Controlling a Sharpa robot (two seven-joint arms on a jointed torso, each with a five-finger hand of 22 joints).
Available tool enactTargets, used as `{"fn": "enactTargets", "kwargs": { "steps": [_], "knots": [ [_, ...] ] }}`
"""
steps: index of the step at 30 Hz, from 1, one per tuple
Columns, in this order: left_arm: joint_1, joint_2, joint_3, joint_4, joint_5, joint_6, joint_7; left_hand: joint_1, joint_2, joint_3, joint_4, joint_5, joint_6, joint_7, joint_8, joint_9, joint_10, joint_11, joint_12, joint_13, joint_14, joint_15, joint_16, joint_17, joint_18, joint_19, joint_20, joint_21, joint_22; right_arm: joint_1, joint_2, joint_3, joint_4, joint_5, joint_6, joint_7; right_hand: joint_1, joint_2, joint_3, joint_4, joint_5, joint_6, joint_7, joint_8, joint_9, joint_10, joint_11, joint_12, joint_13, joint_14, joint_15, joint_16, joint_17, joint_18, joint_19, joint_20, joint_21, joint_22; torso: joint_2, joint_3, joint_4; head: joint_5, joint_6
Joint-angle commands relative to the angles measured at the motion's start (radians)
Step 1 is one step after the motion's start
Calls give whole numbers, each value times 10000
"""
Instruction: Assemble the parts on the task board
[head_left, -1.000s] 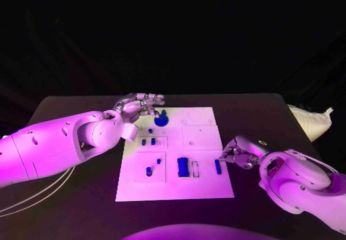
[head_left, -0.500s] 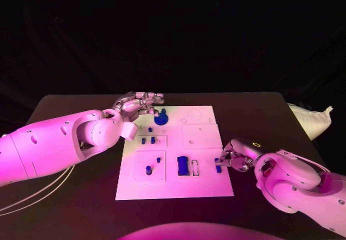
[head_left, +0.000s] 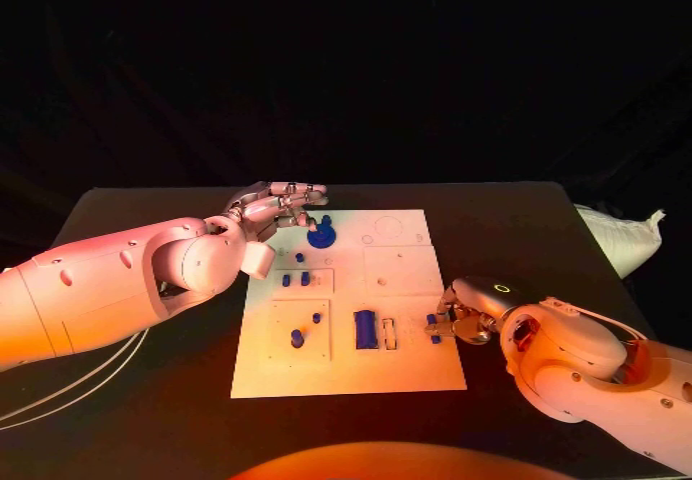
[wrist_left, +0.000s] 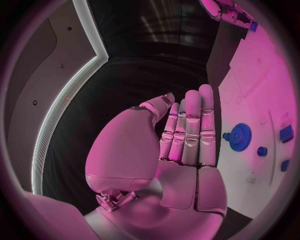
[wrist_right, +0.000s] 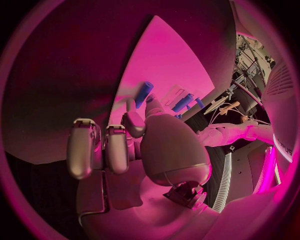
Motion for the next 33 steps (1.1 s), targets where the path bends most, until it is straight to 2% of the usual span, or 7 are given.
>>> {"fn": "enactTargets", "kwargs": {
  "steps": [1,3,8,17,22,29,33],
  "knots": [
    [3,14,7,18,-29,190,35,-59,26,-46,-37,45,-86,-5,49,-16,-59,12,24,-11,-7,-10,30,-9,116,7,66,-69,-9,-54,107,-32,-92,-761,565,-107,326,44,104,-178,-275,87,-10,-76,4,-38,-27,-65,4,722,12,-48,789,-66,-62,18,-46,-17,4,0,11,6,-18],
    [3,15,7,16,-29,190,33,-59,26,-46,-37,45,-86,-5,49,-16,-59,12,24,-11,-7,-10,30,-9,116,7,66,-69,-9,-66,179,-38,-140,-1047,698,-113,582,107,251,-312,-669,93,-17,-89,18,-47,-37,-80,2,723,1,-50,792,-67,-59,10,-48,-12,2,0,13,8,-26],
    [3,14,7,11,-29,188,23,-59,26,-46,-37,45,-86,-5,49,-16,-59,12,24,-11,-7,-10,30,-9,116,7,66,-69,-9,-85,374,-60,-308,-1720,1078,-136,1032,176,588,-569,-1095,93,-27,-128,33,-89,-50,-137,-17,716,-8,-75,767,-62,-74,4,-78,-46,-2,-5,0,20,-103],
    [3,15,7,2,-51,204,-17,-44,28,-44,-57,47,-94,-4,58,-17,-72,12,40,-11,-15,-12,37,-22,118,9,65,-75,-14,-91,559,-101,-419,-1789,1535,-138,1764,181,1211,-1103,-1166,195,-58,-156,45,-124,-81,-129,21,721,-32,-64,806,-68,-69,-13,-79,-22,-8,-2,-10,22,-124],
    [3,14,7,0,-63,210,-25,-32,24,-42,-72,47,-97,-4,62,-18,-78,11,47,-11,-18,-13,39,-27,119,10,64,-77,-16,-92,549,-108,-332,-1333,1007,-116,1778,246,1422,-1149,-979,231,-56,-182,35,-112,-86,-115,37,722,-28,-64,813,-74,-55,-15,-66,7,-4,8,-6,29,-103],
    [3,14,7,0,-68,224,-30,-2,29,-32,-103,50,-103,-3,71,-19,-88,11,64,-11,-26,-17,45,-40,121,12,61,-80,-19,-93,448,-103,-10,532,-983,-97,1157,381,1793,-744,-261,113,-27,-358,-22,-52,-55,-51,91,731,-7,-58,834,-68,-45,-15,-76,-7,-7,-4,0,28,-114],
    [3,15,7,0,-68,231,-30,-2,29,-32,-103,50,-103,-3,71,-19,-88,11,64,-11,-26,-17,45,-40,121,12,61,-80,-19,-87,357,-82,184,1331,-1798,-58,965,321,1906,-629,-253,148,-35,-369,-14,-3,-59,31,149,742,-10,-30,877,-74,-28,-19,-60,19,-5,-6,1,10,-94]
  ]
}}
